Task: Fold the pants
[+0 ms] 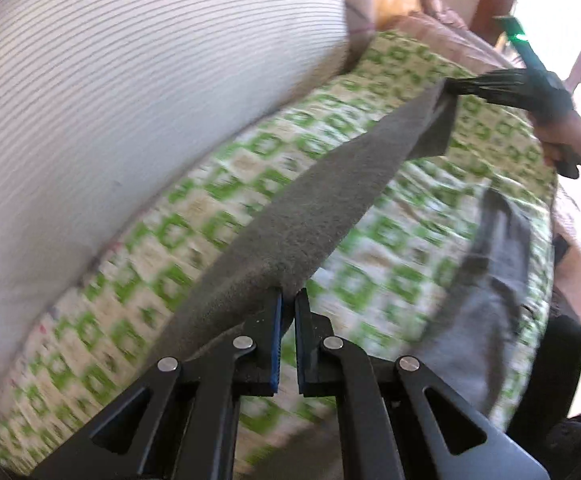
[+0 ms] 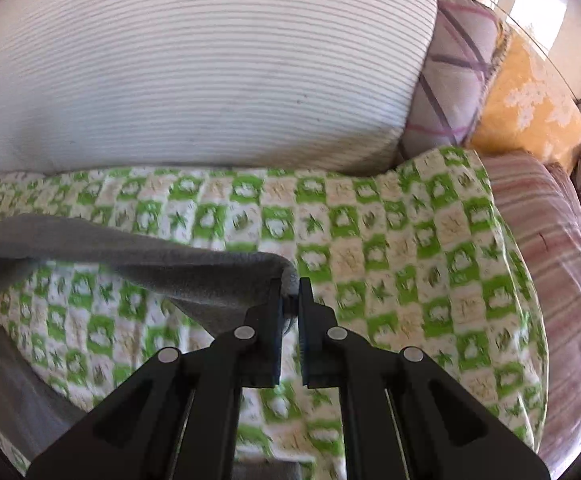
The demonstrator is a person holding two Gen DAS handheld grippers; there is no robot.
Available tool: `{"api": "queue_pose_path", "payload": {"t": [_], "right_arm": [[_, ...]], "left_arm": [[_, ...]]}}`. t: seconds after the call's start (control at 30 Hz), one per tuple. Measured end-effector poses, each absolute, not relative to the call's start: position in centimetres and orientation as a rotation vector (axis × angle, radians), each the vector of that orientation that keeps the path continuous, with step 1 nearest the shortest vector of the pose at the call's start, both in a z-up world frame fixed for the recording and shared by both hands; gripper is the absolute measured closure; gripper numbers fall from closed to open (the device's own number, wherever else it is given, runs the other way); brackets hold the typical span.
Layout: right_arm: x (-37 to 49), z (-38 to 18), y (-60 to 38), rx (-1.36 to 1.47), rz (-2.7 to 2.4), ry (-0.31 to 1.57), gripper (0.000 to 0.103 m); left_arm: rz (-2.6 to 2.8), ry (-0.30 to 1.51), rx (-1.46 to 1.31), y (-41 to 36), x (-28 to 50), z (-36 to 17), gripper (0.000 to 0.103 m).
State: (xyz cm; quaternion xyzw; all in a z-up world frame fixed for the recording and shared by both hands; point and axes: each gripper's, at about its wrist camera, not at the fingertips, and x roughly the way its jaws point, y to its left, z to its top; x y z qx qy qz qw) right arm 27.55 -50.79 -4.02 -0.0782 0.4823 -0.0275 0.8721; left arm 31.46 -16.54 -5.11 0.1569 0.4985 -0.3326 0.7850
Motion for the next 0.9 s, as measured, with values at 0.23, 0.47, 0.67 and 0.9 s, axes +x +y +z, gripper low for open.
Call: {"api": "queue_pose_path", "payload": {"t": [0.23,0.47,0.67,0.9], "right_arm": [[24.2,-6.1,-52.5,-0.15,-0.034,1.094,0.096],[19.4,-5.4,-52.9,-0.158,0.027,1.029,0.096],[15.5,-7.8,-52.7,-0.187,0.031,1.069,0.096],[14.2,-6.6,-54.8,-0.022,0.065,1.052,0.096]], "left_arm": [[-0.767,1.122,0.212,-17.6,25.2,-6.7,0.101],[-0.848,1.072,0.128,-18.8,19.4,-5.0,0.103],[-0.743,1.034,0.31,-20.7,17.4,-7.3,0.102],[-0.701,1.014,0.551,-22.4,18.6,-10.2,0.065]]}}
